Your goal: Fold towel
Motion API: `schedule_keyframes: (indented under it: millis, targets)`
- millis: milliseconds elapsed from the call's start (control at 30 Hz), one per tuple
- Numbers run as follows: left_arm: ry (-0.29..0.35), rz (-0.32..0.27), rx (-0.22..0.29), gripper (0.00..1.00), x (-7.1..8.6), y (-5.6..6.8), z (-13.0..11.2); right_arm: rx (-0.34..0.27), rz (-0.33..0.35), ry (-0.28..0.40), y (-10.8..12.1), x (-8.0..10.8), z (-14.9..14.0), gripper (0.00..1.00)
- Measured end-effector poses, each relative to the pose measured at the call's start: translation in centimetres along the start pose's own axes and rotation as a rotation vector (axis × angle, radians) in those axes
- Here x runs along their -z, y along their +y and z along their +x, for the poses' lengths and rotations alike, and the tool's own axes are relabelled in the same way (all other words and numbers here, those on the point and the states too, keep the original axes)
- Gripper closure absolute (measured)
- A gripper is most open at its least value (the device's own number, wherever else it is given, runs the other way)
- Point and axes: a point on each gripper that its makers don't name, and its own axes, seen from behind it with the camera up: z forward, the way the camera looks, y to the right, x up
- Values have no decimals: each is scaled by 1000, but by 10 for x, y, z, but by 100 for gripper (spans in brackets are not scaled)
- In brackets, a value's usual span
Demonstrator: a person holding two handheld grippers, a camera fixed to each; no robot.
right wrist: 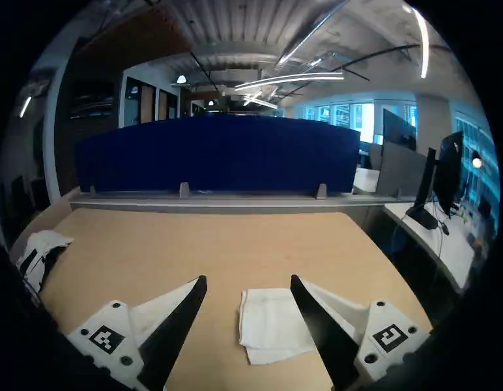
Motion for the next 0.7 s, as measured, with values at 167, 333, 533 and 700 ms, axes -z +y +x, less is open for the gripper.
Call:
schedule_keyframes:
  millis: [167, 333, 533, 700]
  targets:
    - [1, 0, 7, 7, -1, 1, -7, 21, 15, -1, -6, -2, 3, 0]
    - [2, -5, -2, 7, -1, 3, -15, 19, 12, 5, -4, -3, 7, 0]
    - [12, -9, -2, 7, -1, 3, -15, 14, 11, 4, -2, -1, 7, 0]
    - [28, 0, 22, 7, 3, -2, -12, 6, 9, 2, -1, -1, 5, 0]
